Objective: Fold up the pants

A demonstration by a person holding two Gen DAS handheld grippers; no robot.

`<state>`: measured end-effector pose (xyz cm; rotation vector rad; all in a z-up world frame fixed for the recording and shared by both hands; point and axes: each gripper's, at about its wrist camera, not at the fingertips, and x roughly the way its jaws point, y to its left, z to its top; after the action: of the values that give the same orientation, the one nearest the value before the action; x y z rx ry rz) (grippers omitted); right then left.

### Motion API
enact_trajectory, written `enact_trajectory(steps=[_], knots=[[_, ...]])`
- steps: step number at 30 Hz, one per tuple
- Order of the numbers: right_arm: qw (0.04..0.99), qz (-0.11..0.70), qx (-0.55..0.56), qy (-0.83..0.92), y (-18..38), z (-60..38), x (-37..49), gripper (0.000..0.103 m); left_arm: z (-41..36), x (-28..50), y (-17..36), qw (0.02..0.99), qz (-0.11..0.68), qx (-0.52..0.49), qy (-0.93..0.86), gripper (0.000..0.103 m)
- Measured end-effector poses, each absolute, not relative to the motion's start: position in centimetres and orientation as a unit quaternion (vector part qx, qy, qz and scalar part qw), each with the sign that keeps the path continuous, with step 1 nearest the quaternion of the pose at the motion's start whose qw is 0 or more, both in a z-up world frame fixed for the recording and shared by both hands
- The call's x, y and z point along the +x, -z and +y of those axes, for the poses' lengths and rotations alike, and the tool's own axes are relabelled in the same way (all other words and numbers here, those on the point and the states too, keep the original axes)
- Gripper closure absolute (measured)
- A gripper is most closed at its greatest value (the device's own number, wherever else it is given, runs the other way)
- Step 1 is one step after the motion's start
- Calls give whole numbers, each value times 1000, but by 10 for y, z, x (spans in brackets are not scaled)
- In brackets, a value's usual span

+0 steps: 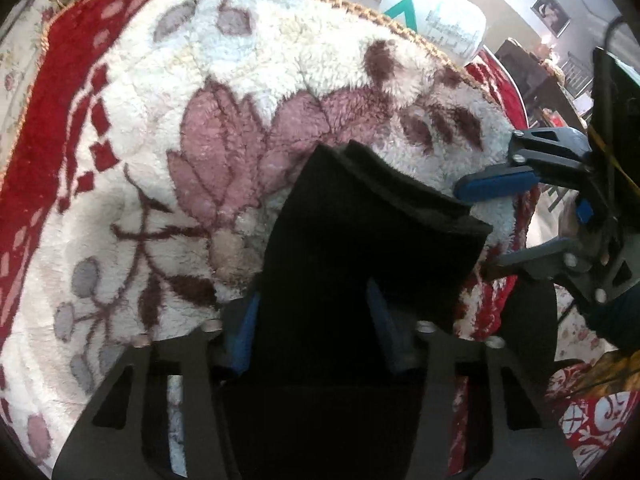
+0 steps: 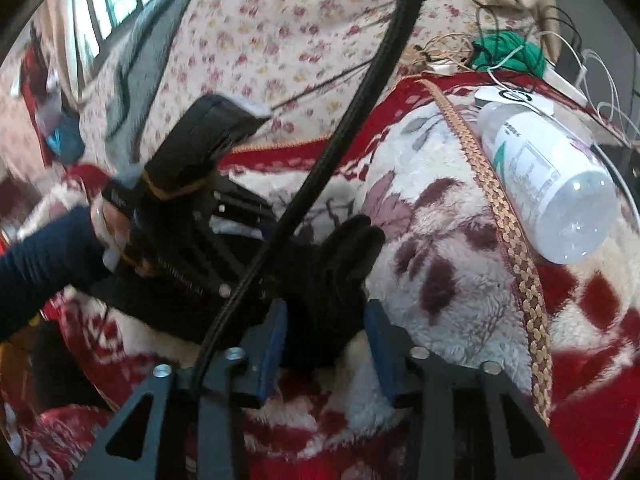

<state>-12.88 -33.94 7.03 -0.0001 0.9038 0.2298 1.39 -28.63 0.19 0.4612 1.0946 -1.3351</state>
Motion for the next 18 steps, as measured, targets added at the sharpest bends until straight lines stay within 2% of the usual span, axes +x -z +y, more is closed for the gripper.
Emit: enact_trajectory(steps=[2,4,5,7,9,11,14,18], knots=[[890,442,-2,-114,-65,-341,-123,64,-277,16,-5,637,467,206,577,80],[893,431,-8,-129,-61,-340,-120,67,-276,17,-3,639,470,201,574,81],[893,430,-14,-134,-58,-338,-117,78,-276,15,-2,642,470,203,571,81],[892,431,-22,-133,-50,-339,-110,88,-276,12,0,647,464,211,567,81],[892,426,-9,-149,-52,-341,-109,89,-275,7,-1,653,459,211,565,88],[895,413,34,-168,-57,-347,-112,90,-271,7,-7,661,452,205,563,90],[898,384,93,-191,-65,-351,-120,91,-260,4,-24,673,437,191,565,91],[902,351,116,-224,-84,-336,-124,91,-238,-4,-50,693,415,179,561,91]])
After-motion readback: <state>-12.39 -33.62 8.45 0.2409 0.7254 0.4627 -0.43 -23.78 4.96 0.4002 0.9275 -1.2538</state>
